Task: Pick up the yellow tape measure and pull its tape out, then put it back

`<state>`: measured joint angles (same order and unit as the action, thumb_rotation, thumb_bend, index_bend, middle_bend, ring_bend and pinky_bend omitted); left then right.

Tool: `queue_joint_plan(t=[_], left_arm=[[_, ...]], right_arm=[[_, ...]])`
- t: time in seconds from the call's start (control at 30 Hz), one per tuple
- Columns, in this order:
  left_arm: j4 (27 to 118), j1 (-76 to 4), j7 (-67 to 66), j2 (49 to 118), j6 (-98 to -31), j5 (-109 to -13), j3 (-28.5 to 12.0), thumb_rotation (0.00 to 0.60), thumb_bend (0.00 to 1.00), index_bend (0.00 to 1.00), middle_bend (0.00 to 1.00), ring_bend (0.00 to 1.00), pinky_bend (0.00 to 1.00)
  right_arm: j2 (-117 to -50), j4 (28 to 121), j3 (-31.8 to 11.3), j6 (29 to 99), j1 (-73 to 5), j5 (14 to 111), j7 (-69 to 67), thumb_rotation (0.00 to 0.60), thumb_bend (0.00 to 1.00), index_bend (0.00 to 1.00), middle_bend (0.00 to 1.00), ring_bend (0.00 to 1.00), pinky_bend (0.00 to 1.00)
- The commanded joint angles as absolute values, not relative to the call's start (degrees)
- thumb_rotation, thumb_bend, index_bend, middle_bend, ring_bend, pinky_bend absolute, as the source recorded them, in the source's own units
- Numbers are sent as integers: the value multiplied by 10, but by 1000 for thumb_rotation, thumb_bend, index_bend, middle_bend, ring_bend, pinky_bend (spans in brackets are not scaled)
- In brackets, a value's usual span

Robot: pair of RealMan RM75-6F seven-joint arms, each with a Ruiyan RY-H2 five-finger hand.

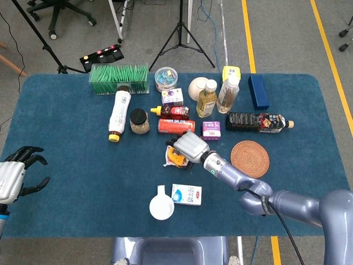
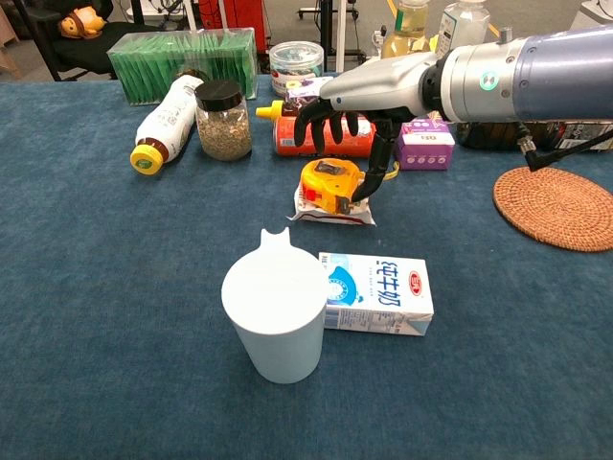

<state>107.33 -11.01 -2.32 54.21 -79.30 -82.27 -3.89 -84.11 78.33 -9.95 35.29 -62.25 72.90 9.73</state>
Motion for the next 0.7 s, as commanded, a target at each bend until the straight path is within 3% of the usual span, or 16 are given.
queue_joint_plan(t=[0.03,0.7], left_arm=[[1074,-110,-25,542,-793,-820,-39,600,229,423,256,164,290],[1078,-103,-32,543,-802,-805,-45,600,229,423,256,164,290]], right_arm=[[-848,762,-90,352,-629,757,82,513,58,217,308,307,295],[-882,684,-66,361,-656,851,1,517,0,261,338,320,301]])
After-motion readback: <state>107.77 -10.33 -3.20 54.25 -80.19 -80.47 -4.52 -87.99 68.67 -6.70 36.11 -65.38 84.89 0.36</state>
